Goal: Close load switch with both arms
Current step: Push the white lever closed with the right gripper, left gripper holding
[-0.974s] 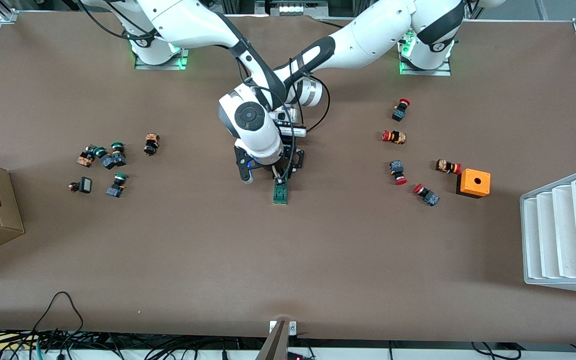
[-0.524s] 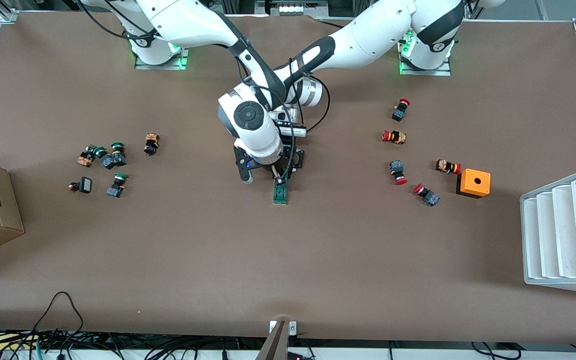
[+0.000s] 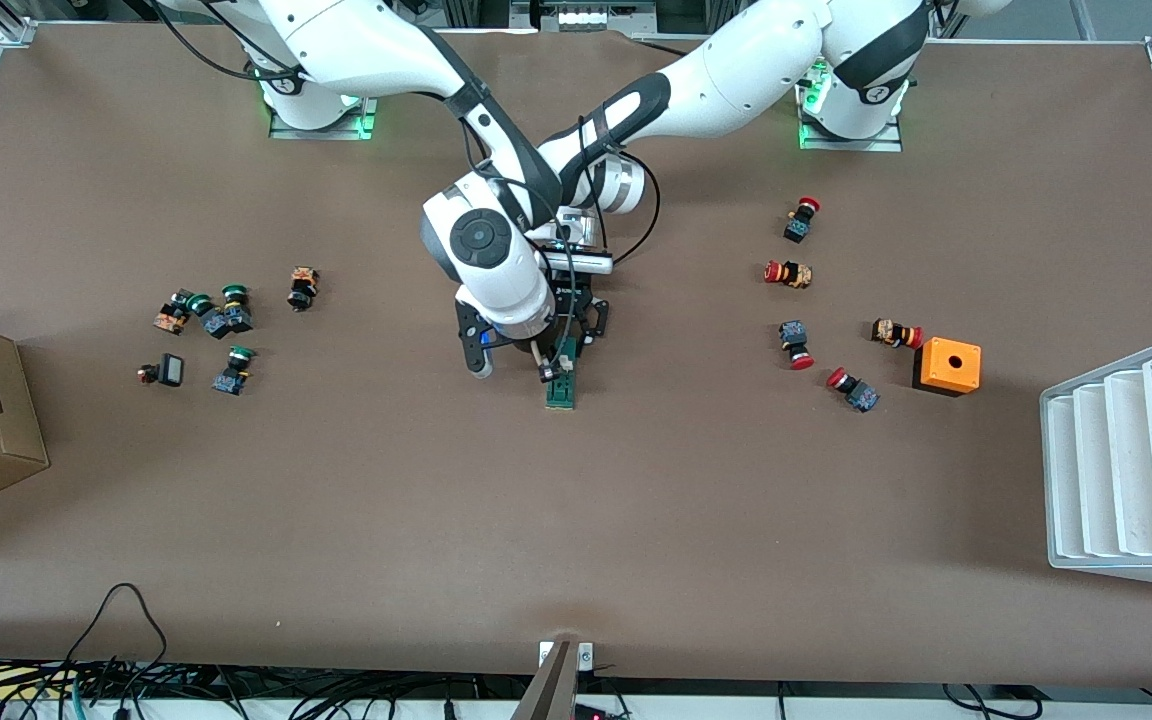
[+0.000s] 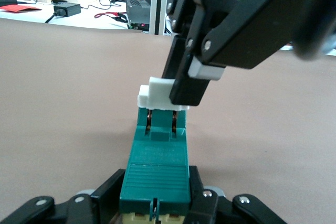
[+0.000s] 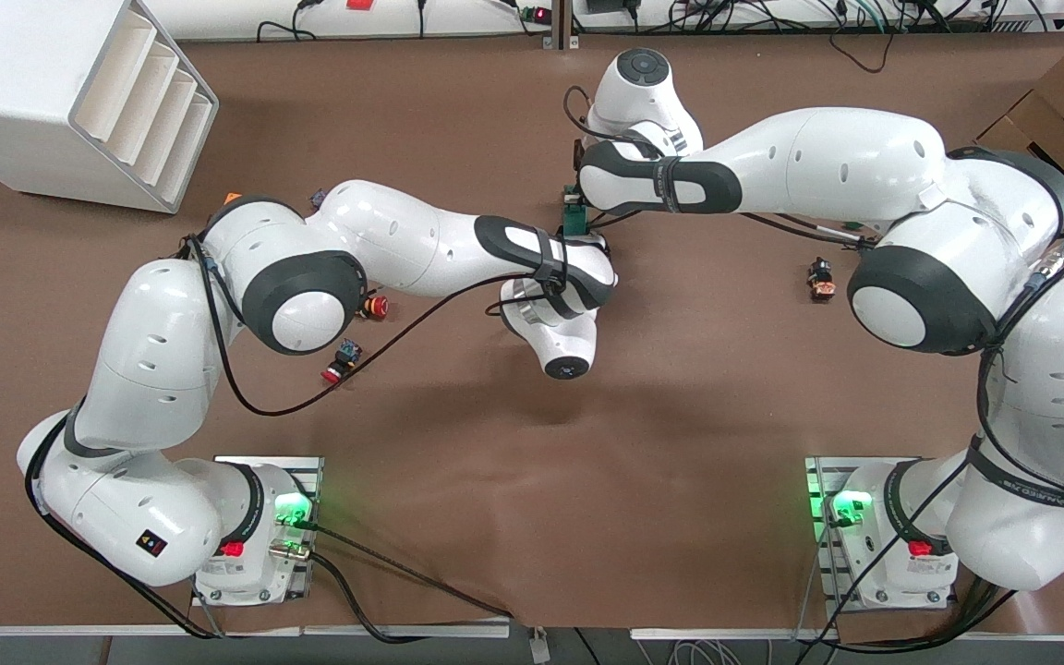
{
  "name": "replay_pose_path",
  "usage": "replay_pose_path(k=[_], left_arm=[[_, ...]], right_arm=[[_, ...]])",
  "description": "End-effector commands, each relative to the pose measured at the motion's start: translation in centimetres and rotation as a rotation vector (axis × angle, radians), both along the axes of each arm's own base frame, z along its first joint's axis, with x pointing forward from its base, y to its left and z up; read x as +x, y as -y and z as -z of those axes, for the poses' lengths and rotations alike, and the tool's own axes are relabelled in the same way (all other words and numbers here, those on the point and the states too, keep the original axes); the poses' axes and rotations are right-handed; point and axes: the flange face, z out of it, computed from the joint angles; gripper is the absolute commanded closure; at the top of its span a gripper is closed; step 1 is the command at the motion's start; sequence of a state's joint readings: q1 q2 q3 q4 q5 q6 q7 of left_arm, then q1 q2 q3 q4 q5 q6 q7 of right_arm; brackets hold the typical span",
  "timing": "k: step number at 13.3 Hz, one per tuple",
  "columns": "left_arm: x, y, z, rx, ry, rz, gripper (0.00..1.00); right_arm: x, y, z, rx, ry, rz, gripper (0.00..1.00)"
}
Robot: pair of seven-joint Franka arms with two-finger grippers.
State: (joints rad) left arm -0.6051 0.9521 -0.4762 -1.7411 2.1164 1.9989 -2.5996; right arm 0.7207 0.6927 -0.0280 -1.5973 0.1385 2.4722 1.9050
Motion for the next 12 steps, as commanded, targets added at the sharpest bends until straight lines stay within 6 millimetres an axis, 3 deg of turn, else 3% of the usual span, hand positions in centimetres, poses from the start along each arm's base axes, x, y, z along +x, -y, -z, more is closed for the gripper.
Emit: replay_pose_path(k=[1,6,12], left_arm=[[1.4,0.2,-0.3,-0.025,0.011,-0.016,0.53],[1.3,0.2,-0.2,-0.026,0.009,-0.017,0.53],[1.3,0.1,-0.1,-0.026,0.006,-0.017,0.53]], right_arm=[[0.7,-0.3,-0.4,0.012,0.019,-0.008,0.77],[0.7,-1.2,-1.1,0.017,0.010,-0.006,0.77],[0.0,-2.0,-0.1,0.016,-0.005,-0.012,0.80]])
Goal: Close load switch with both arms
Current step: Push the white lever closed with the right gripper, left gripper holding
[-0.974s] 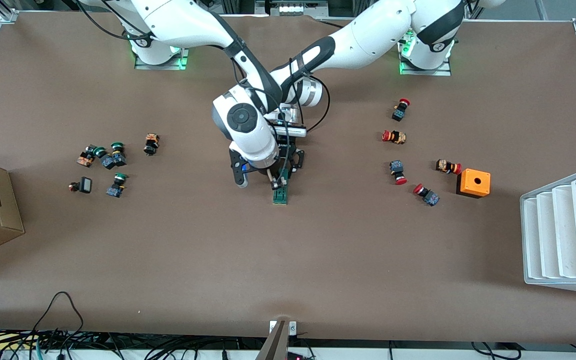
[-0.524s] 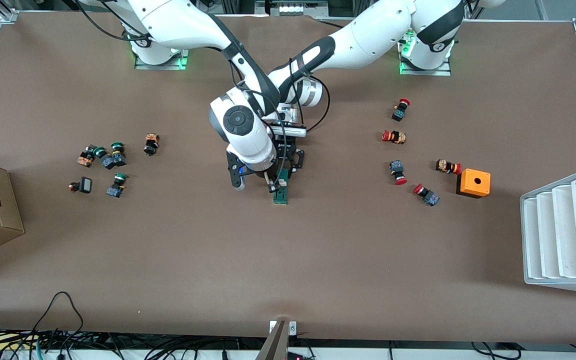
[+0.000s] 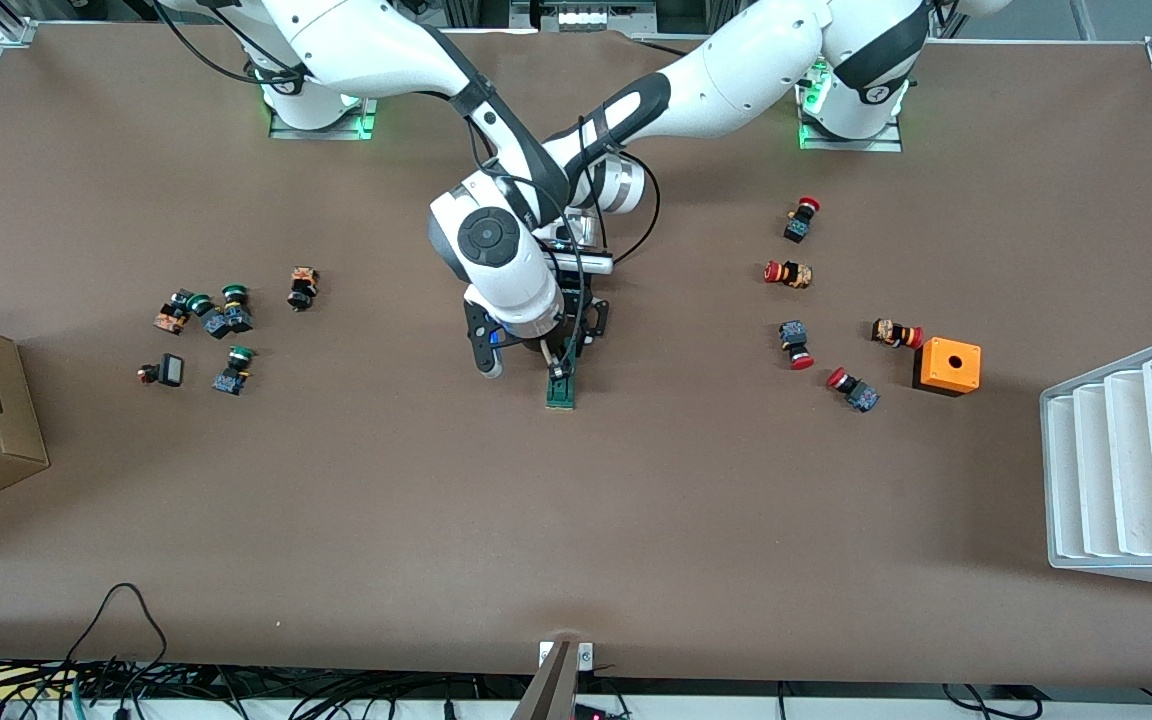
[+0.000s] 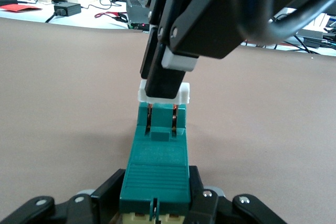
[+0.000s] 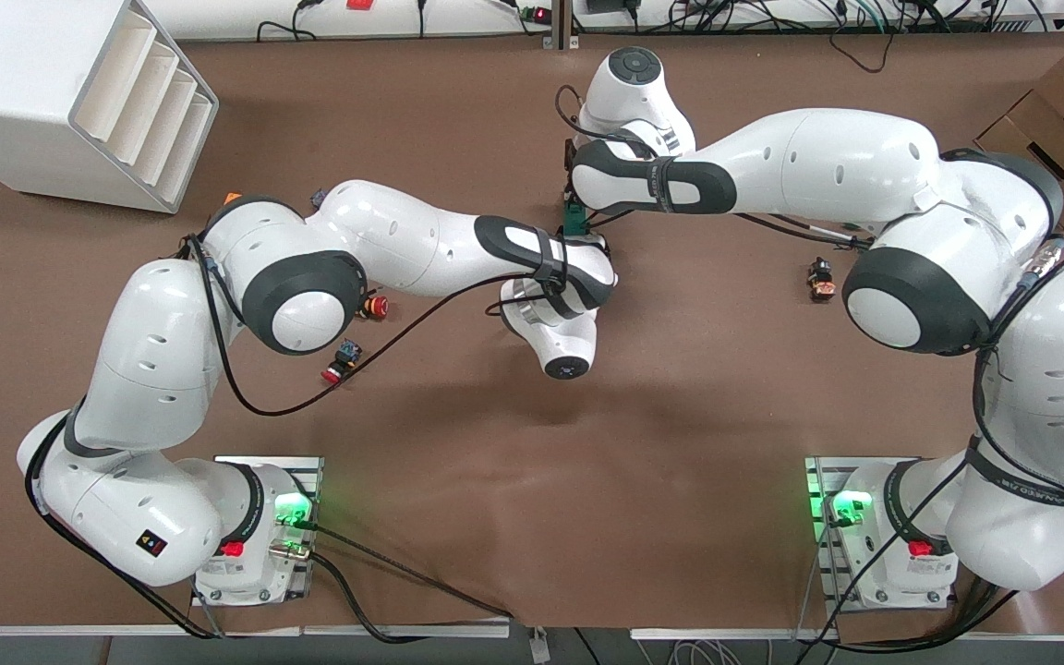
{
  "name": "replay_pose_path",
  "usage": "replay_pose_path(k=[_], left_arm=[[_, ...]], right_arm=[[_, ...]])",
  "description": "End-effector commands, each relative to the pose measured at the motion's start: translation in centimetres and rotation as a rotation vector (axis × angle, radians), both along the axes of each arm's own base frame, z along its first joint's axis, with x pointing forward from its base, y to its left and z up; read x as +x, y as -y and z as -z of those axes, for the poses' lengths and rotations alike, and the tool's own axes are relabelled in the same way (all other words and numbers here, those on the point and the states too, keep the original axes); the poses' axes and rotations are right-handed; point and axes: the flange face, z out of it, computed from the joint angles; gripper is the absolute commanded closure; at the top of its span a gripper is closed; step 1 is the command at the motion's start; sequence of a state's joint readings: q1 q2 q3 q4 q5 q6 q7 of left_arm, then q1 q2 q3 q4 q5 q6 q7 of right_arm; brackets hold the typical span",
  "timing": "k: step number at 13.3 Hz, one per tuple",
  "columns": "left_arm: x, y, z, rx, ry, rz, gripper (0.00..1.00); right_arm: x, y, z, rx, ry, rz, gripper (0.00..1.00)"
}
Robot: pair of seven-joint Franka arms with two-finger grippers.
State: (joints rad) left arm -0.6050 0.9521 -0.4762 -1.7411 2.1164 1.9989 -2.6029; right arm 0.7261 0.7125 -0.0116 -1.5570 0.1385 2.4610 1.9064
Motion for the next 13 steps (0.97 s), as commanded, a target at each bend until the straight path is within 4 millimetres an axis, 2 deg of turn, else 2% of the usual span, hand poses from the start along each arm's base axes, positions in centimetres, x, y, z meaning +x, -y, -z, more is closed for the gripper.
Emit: replay_pose_path(k=[1,5,6,13], left_arm=[[1.3,0.1,-0.1,-0.023,0.006,-0.016,0.53],[1.3,0.2,-0.1,-0.030,0.007,-0.019,0.53],[1.3,0.2,-0.1,-0.028,0.007,-0.018,0.53],[1.8,0.5,-0.6,-0.038,0.014,-0.022,0.53]], right_arm=[[0.6,-0.1,0.1,0.002,-0.003,0.010,0.80],[2.4,0.2,-0.3,0.018,0.016,0.027,0.83],[2.8,0.3,-0.1,0.019,0.018,0.030,0.87],[5.1,1.6,0.8,0.024,0.026,0.056,0.87]])
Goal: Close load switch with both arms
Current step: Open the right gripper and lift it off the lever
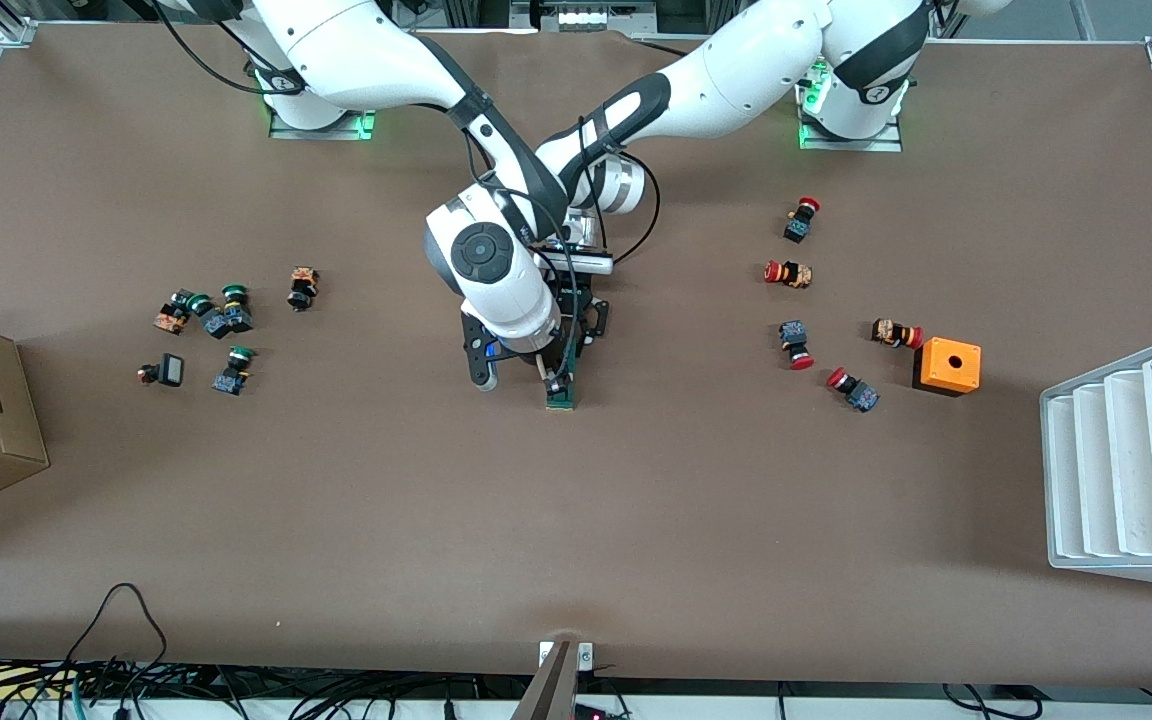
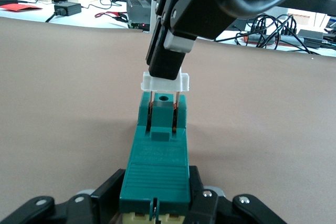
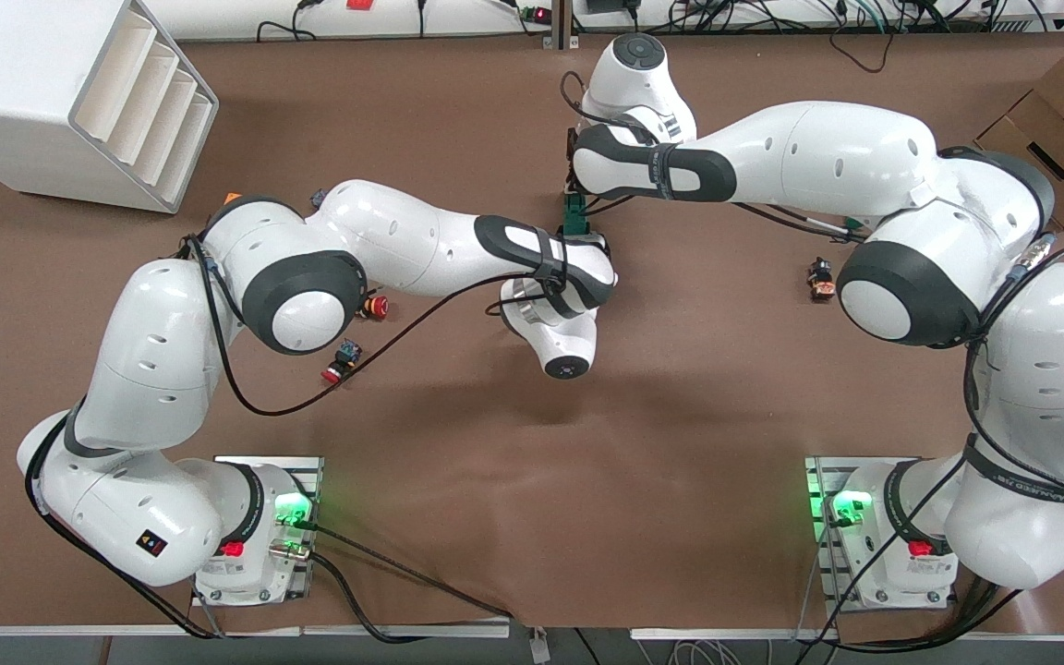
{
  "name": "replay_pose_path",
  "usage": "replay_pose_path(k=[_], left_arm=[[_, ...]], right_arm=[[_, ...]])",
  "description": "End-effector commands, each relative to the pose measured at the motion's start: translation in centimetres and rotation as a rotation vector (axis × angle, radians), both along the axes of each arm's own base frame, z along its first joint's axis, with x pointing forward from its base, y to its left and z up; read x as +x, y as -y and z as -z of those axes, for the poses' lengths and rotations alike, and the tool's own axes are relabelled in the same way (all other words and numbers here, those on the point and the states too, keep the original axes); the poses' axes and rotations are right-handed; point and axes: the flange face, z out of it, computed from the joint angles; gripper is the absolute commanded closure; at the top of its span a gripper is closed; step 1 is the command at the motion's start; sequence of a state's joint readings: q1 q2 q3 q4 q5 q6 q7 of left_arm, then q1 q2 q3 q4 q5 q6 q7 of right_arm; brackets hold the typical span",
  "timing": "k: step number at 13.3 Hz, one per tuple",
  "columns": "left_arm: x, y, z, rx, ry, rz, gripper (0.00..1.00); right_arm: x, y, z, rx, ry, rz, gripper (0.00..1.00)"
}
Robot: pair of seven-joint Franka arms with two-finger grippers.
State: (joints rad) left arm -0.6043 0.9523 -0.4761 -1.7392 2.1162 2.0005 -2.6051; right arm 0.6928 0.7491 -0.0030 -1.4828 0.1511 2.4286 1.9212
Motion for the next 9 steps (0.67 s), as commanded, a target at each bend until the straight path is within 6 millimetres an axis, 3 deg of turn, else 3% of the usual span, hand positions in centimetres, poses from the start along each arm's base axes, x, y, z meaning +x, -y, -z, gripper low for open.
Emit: replay_pose_path(k=[1,9], left_arm=[[1.8,0.5,-0.7,-0.037,0.017,-0.021,0.53],[1.8,0.4,-0.5,-0.035,0.015,-0.023,0.53]], right_arm=[[3.2,1.2,1.2,0.008,0.042,0.016,0.87],[4.8,1.9,2.3,0.010,0.046,0.034,0.79]])
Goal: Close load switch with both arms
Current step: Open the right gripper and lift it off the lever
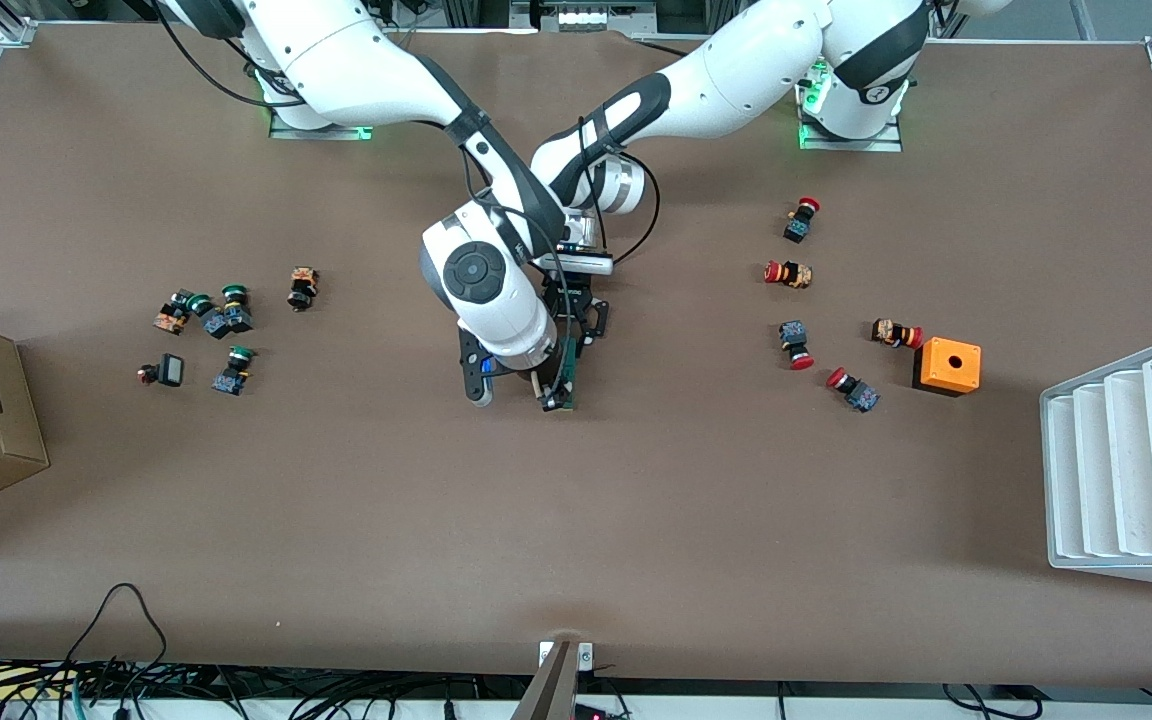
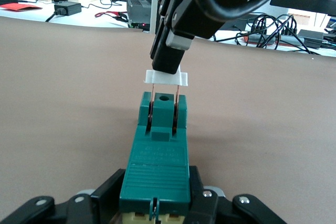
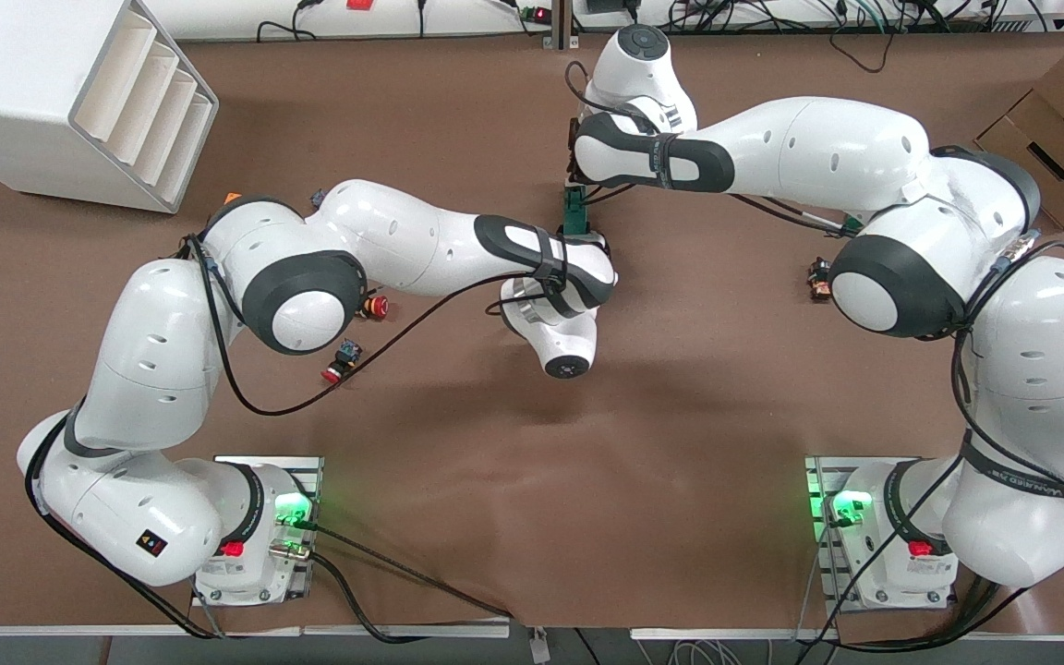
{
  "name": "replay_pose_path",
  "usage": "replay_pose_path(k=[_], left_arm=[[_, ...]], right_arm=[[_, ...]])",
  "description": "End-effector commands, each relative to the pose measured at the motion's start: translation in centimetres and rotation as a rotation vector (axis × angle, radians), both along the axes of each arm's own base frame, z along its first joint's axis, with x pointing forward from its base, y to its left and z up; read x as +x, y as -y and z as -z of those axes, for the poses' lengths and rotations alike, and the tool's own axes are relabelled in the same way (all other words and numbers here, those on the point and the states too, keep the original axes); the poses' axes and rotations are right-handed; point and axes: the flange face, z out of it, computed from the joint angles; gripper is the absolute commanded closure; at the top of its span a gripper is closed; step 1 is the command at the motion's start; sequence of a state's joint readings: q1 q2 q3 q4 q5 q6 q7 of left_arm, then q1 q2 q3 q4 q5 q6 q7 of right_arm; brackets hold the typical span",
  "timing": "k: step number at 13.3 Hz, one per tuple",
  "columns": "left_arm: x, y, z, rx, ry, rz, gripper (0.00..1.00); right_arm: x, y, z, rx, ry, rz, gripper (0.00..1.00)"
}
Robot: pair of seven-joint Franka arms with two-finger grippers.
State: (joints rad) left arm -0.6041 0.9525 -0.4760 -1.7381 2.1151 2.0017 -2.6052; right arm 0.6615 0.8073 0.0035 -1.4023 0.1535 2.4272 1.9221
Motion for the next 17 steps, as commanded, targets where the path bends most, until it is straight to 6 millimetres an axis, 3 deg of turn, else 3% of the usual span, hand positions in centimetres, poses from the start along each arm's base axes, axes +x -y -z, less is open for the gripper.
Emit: replay_pose_path(k=[1,9,10,11,12,13,15,16,17], left_arm=[[1.8,0.4,-0.5,-0.034,0.016,-0.022,0.53],[1.9,0.5,-0.6,-0.035,0.017,-0.023,0.53],[1.9,0.5,-0.6,-0.035,0.017,-0.023,0.53],[1.9,0.4,-0.6,-0.035,0.016,-0.024,0.53],[2.0,0.4,-0.6,-0.036,0.017,-0.025,0.53],[2.0,0.4,-0.6,-0.034,0.017,-0.025,0.53],[2.1,0.4,-1.0,-0.033,0.004,-0.042,0.51],[2.6,0.2,-1.4,-0.036,0.008,-0.046,0.45],[2.8,0.2,-1.8,-0.037,0.011,-0.046,0.27]], right_arm=[[2.5,1.3,1.9,-0.008,0.034,0.005,0.76],[2.4,1.3,2.1,-0.010,0.031,0.005,0.76],[3.0,2.0,1.3,-0.013,0.028,0.013,0.63],[3.7,3.2,-0.1,-0.015,0.020,0.016,0.28],[4.6,4.5,-2.2,-0.012,0.021,0.012,0.10],[5.2,5.9,-4.2,-0.010,0.016,-0.019,0.01],[6.3,9.7,-8.6,-0.015,0.017,-0.136,0.01],[6.6,12.4,-10.9,-0.028,0.019,-0.204,0.01],[6.7,15.0,-13.0,-0.039,0.020,-0.291,0.01]])
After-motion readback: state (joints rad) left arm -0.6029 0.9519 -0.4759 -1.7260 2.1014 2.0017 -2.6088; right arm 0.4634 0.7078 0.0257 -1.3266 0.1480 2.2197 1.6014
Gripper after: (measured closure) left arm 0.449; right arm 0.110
